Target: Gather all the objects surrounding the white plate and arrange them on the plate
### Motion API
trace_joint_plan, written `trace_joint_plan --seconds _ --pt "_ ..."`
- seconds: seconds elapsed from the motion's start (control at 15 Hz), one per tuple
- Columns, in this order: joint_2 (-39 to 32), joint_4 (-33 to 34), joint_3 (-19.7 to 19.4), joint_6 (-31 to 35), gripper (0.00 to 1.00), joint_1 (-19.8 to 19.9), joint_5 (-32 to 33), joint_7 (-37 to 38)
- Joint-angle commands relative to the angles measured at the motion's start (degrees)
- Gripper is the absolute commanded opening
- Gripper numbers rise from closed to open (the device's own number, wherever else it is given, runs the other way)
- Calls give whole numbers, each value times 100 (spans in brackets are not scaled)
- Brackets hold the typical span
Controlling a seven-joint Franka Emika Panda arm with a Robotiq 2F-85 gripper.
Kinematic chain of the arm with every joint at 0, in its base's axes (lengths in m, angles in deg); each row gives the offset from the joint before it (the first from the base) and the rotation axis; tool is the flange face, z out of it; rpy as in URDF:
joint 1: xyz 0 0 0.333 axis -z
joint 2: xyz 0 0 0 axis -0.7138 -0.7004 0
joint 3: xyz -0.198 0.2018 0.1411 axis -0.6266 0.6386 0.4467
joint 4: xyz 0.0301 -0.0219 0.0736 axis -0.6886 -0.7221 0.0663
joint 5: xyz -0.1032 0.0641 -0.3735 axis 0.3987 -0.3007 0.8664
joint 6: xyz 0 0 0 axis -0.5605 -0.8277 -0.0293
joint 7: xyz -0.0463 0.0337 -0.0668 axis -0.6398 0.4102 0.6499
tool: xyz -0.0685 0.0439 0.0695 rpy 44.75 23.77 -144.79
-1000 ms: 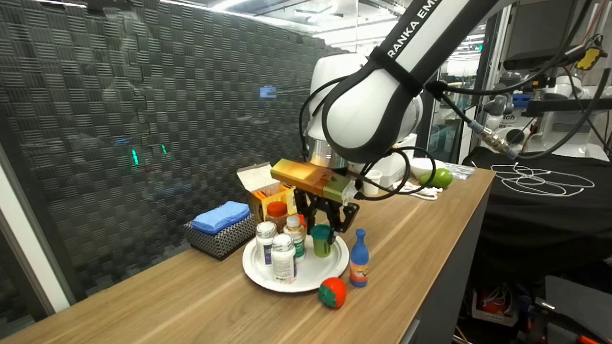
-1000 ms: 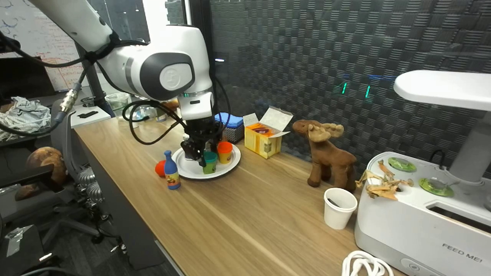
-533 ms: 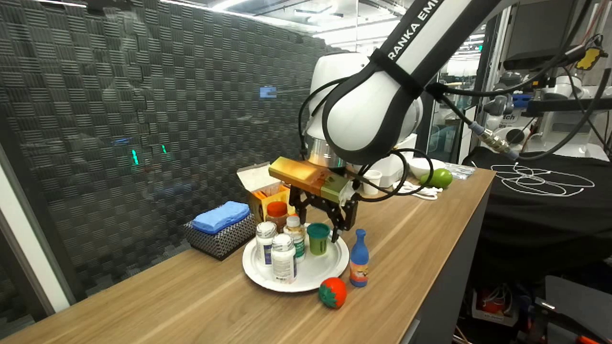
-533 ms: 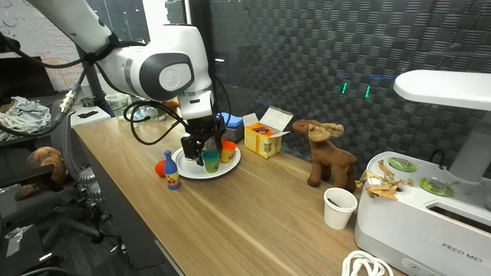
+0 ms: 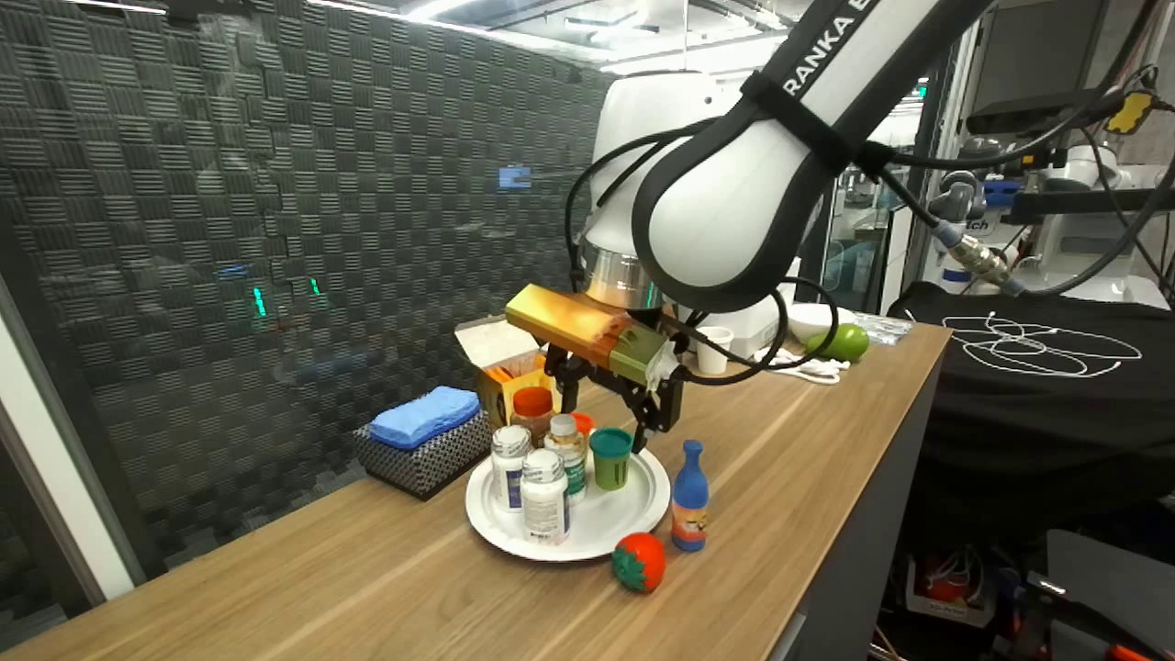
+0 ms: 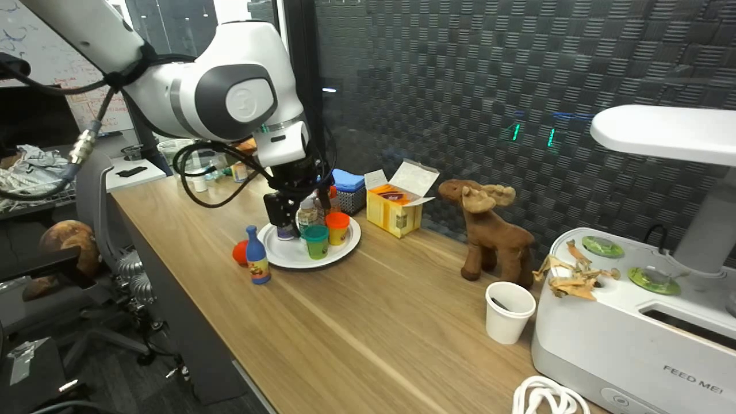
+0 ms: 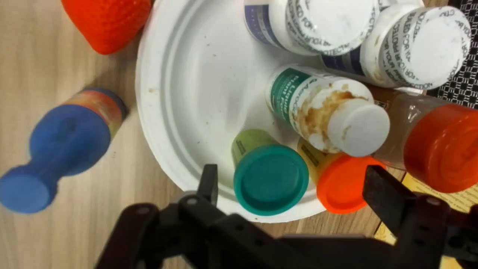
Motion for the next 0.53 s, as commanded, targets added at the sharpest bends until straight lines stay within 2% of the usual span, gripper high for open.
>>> trace_joint_plan --seconds 0.0,0.13,0.33,0.47 --pt "558 -468 14 19 100 -140 216 325" --pt "731 -625 194 -35 100 -119 163 156" --pt "1016 -828 348 -11 100 -177 365 308" --pt "1238 -887 330 -89 100 -284 935 774"
